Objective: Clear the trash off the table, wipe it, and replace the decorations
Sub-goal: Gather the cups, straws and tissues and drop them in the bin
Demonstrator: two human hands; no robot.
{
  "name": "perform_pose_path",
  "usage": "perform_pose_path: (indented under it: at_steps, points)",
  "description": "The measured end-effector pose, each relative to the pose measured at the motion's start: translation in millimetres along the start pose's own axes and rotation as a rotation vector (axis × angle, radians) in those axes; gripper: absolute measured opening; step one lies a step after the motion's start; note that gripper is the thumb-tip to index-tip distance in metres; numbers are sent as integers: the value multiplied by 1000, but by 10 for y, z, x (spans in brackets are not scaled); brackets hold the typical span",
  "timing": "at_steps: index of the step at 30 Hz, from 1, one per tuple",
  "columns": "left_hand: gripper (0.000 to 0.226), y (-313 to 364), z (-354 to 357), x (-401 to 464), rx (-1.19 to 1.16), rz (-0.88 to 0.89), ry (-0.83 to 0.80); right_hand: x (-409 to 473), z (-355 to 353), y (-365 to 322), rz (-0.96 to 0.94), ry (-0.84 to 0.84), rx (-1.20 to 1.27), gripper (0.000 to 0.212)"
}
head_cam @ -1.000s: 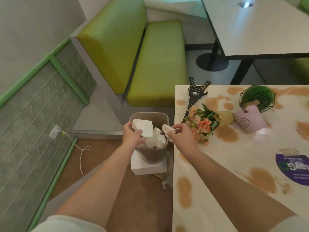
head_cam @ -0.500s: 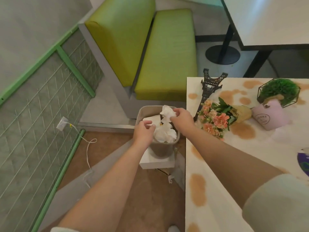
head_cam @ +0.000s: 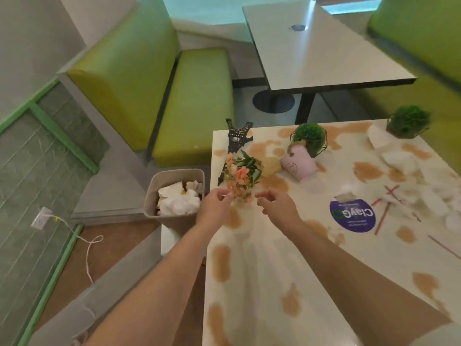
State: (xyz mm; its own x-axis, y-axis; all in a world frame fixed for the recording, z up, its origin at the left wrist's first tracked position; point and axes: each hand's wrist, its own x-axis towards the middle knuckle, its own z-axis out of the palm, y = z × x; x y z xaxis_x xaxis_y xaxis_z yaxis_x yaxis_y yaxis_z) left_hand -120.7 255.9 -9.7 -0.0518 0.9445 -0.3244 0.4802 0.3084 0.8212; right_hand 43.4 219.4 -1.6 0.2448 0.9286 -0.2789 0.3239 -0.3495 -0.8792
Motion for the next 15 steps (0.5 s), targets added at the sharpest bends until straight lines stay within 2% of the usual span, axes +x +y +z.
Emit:
perform_pose_path:
  at_steps: [6,15]
  points:
    - [14,429,1027,-632,6,91,-130,-419,-1067,558,71,93,26,19]
    - [18,779,2451,-1352,31,107,-232,-946,-2420,1423,128,199,-44,16]
